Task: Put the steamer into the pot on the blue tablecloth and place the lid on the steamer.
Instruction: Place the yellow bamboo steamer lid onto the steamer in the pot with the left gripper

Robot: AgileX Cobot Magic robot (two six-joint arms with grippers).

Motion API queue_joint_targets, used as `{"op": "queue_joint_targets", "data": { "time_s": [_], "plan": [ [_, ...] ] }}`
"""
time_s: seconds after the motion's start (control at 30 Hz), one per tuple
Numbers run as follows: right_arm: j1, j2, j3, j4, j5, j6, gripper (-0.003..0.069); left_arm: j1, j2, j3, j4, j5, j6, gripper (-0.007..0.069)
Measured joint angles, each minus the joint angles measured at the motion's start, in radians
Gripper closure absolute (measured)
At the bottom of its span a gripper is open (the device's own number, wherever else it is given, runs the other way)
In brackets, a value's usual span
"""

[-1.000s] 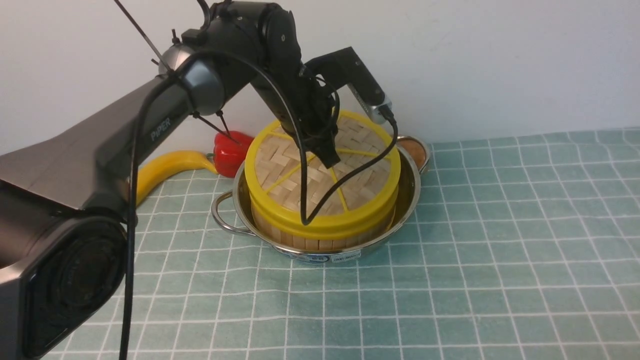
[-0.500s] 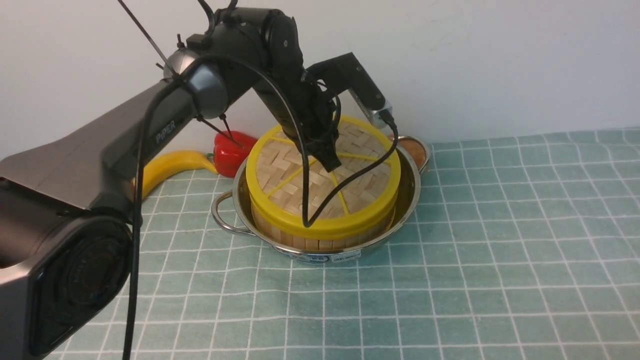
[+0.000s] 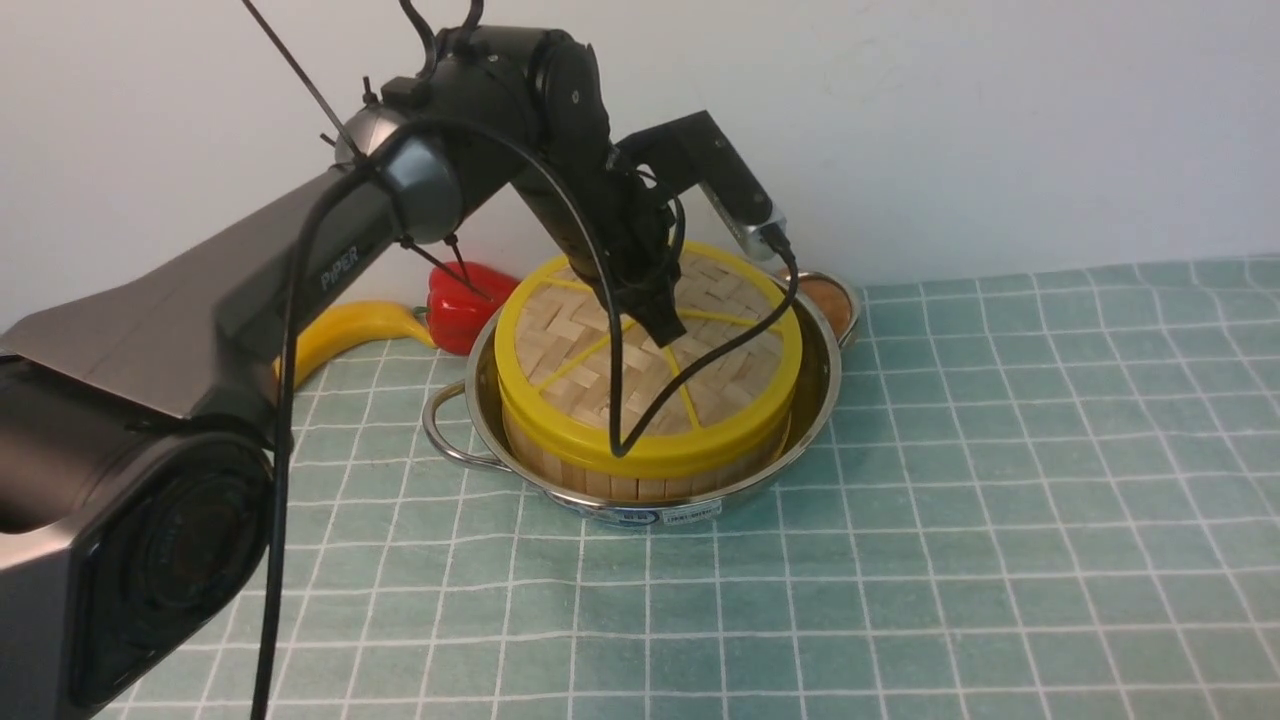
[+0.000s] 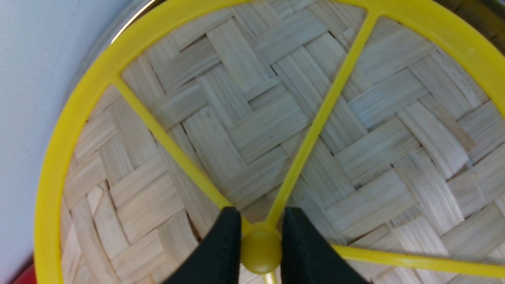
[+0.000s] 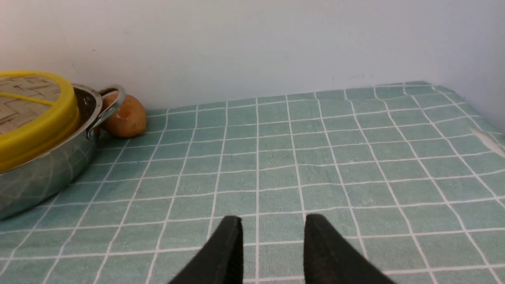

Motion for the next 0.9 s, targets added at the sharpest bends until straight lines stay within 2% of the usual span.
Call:
{"op": "queue_joint_targets", "data": {
  "time_s": [0.5, 0.6, 0.9],
  "plan": [
    [0.000, 0.000, 0.000, 0.000, -0.001, 0.000, 0.0419, 0.010, 0.017, 0.000, -0.004, -0.004, -0.070, 0.0501],
    [0.000, 0.000, 0.000, 0.000, -0.001, 0.000, 0.0419, 0.010, 0.017, 0.000, -0.004, -0.005, -0.077, 0.0482],
    [0.000, 0.000, 0.000, 0.000, -0.001, 0.000, 0.0419, 0.010, -0.002, 0.000, 0.002, -0.011, -0.093, 0.0237]
  ]
}}
